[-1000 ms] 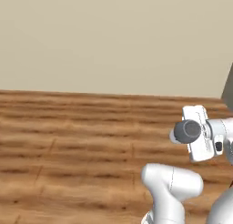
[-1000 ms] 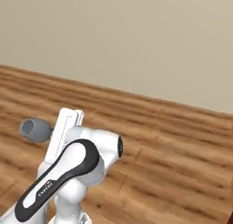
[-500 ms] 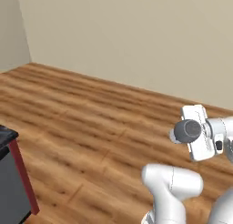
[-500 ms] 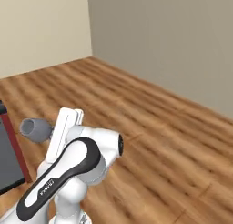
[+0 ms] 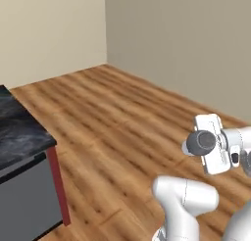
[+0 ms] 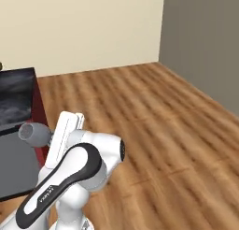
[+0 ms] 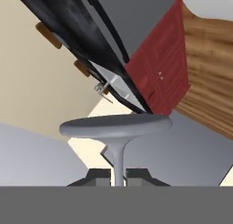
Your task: Retrieve the wine glasses from the counter and place one next to each plate.
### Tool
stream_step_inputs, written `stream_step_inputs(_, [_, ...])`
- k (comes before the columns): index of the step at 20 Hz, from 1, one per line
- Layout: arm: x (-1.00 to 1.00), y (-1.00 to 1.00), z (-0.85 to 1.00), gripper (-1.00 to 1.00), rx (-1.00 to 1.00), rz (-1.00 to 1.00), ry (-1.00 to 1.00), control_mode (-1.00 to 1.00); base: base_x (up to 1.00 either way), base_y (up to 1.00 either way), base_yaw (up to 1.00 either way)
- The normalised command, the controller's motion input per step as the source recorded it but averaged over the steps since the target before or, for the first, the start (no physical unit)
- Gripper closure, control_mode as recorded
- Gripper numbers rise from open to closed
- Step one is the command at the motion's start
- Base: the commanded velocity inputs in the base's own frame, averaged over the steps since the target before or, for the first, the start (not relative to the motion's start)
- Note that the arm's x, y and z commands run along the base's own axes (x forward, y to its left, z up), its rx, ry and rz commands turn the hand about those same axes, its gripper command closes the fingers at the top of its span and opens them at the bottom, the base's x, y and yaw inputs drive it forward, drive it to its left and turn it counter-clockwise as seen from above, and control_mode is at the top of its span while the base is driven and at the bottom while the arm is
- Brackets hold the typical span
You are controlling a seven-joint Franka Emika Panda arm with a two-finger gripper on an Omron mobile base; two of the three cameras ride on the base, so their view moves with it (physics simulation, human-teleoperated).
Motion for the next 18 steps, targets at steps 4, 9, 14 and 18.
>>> stream_step_inputs(4, [0.00, 0.00, 0.00, 1.00, 0.00, 0.00, 0.00, 1.00, 1.00, -0.87, 0.38])
stream_step_inputs(9, [0.00, 0.00, 0.00, 1.00, 0.00, 0.00, 0.00, 1.00, 1.00, -0.85, 0.42])
stream_step_inputs(14, [0.00, 0.00, 0.00, 1.00, 0.00, 0.00, 0.00, 1.00, 1.00, -0.70, 0.50])
stream_step_inputs(18, [0.00, 0.00, 0.00, 1.00, 0.00, 0.00, 0.00, 1.00, 1.00, -0.67, 0.53])
